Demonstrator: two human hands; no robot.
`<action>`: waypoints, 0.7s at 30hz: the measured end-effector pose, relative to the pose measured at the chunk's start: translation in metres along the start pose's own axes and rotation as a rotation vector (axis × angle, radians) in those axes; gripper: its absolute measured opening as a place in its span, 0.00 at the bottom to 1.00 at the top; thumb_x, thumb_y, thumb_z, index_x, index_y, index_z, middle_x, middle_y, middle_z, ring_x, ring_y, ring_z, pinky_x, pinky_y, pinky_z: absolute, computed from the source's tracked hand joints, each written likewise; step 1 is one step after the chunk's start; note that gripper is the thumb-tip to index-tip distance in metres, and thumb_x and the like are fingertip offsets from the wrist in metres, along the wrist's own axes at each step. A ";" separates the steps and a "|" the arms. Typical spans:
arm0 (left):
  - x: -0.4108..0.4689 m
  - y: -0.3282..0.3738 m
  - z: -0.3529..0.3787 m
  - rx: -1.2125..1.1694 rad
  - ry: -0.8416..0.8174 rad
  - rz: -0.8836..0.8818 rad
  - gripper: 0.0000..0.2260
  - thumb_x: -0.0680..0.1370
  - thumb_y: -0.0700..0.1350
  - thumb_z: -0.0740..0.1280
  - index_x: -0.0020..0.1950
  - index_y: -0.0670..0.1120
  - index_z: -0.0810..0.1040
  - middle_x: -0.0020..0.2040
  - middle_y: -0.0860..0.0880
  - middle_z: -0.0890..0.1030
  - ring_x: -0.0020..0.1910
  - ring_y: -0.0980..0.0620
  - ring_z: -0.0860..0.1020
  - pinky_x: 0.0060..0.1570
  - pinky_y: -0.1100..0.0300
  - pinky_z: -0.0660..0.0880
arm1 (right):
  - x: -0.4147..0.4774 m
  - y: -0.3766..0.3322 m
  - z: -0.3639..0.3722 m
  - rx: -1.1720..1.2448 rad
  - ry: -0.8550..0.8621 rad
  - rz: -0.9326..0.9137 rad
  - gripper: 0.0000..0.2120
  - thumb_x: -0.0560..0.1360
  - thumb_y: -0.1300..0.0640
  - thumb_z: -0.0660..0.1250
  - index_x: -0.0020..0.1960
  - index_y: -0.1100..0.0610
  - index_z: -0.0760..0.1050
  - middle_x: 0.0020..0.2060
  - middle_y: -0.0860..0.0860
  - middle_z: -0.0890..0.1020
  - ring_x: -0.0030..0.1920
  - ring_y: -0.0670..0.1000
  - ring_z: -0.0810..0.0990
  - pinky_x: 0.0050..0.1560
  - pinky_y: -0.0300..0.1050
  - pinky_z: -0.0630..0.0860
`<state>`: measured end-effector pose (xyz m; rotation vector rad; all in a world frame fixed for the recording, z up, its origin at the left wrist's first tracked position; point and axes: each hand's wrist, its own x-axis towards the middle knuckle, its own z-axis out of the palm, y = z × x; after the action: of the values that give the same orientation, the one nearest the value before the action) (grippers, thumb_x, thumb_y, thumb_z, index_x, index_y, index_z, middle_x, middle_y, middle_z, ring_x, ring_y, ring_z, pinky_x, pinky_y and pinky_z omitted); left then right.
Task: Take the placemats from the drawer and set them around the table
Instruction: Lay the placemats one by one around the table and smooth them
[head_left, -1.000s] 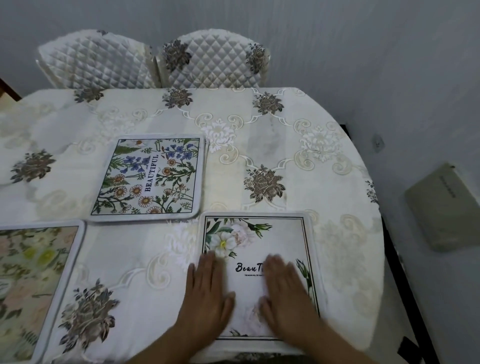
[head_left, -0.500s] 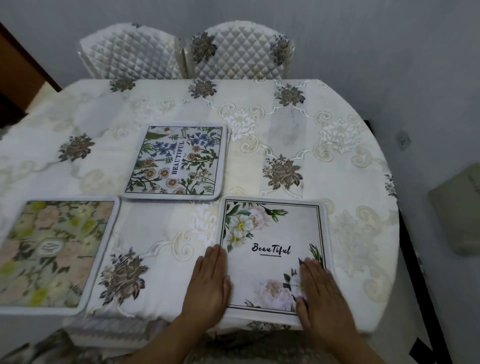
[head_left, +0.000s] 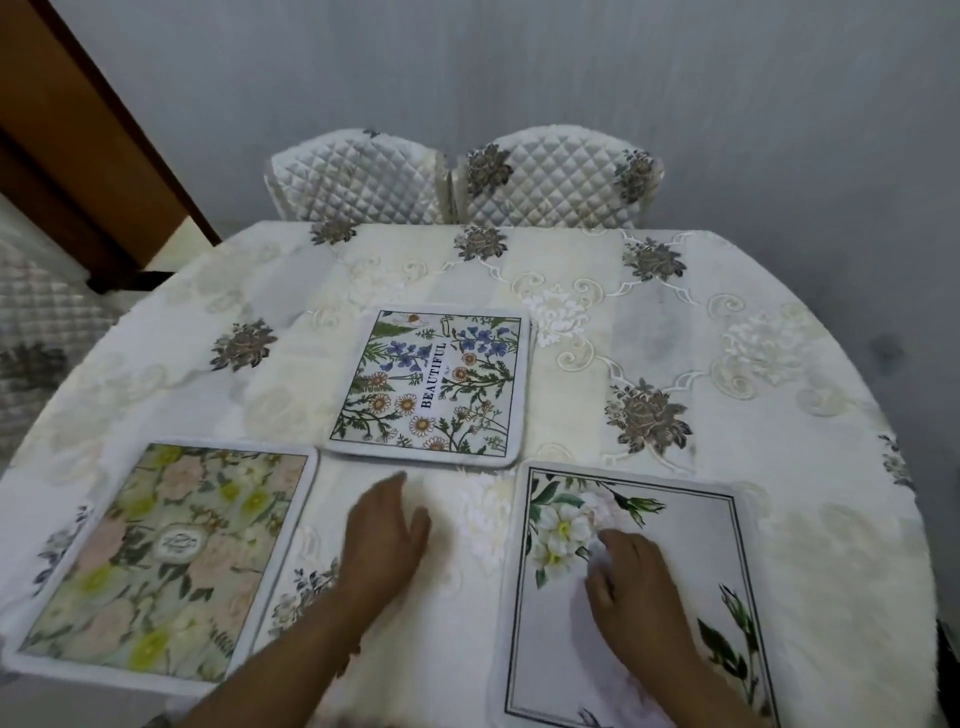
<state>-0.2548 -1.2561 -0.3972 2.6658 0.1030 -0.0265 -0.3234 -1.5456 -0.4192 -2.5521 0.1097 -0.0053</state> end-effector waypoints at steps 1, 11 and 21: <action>0.027 -0.009 -0.010 0.009 0.039 -0.054 0.24 0.77 0.48 0.68 0.70 0.39 0.70 0.65 0.38 0.76 0.63 0.39 0.74 0.64 0.47 0.69 | 0.018 -0.013 0.005 0.046 0.006 0.010 0.12 0.73 0.63 0.69 0.56 0.61 0.77 0.48 0.56 0.79 0.50 0.58 0.76 0.50 0.51 0.75; 0.182 -0.071 -0.045 0.000 -0.033 -0.364 0.22 0.74 0.52 0.71 0.57 0.36 0.72 0.56 0.34 0.76 0.56 0.33 0.75 0.54 0.44 0.74 | 0.174 -0.103 0.044 0.264 -0.008 0.389 0.16 0.76 0.47 0.65 0.52 0.61 0.74 0.42 0.54 0.78 0.45 0.56 0.78 0.41 0.45 0.69; 0.190 -0.065 -0.045 -0.073 0.051 -0.283 0.17 0.74 0.47 0.68 0.55 0.36 0.74 0.53 0.34 0.76 0.55 0.33 0.73 0.51 0.45 0.72 | 0.205 -0.131 0.052 0.211 0.209 0.405 0.14 0.74 0.50 0.67 0.44 0.61 0.72 0.40 0.57 0.78 0.42 0.59 0.78 0.40 0.49 0.73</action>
<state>-0.0708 -1.1650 -0.3941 2.5582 0.4873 -0.0454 -0.1077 -1.4249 -0.3943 -2.2708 0.6683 -0.1208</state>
